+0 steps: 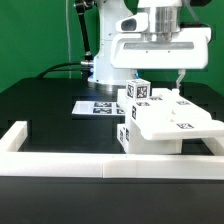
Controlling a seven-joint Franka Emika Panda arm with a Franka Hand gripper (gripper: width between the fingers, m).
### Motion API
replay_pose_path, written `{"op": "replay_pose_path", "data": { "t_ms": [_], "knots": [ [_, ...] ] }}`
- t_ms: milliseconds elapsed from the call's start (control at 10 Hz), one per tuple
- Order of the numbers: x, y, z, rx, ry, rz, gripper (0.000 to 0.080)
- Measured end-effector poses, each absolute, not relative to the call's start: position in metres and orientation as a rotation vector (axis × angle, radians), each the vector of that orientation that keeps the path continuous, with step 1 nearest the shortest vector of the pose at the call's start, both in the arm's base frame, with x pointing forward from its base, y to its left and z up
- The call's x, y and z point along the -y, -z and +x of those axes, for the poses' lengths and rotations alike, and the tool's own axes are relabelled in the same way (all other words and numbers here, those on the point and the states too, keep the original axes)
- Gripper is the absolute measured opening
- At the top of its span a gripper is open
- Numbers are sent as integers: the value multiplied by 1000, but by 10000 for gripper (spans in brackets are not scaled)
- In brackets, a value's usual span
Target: Assemble chair
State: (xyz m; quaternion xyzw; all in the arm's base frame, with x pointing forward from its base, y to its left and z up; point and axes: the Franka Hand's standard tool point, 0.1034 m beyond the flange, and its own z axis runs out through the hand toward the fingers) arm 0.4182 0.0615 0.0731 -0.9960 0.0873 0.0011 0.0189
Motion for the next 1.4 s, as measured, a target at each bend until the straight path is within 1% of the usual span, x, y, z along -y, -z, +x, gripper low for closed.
{"op": "replay_pose_path", "data": {
  "t_ms": [100,300,600,800,1400],
  "knots": [
    [-63,-69,417,-282,-81,-3087,649],
    [-62,-68,419,-352,-92,-3070,649],
    [-61,-67,419,-344,-88,-3075,649],
    [-59,-57,423,-270,-46,-3111,649],
    [-55,-54,423,-266,-49,-3117,649]
  ]
}}
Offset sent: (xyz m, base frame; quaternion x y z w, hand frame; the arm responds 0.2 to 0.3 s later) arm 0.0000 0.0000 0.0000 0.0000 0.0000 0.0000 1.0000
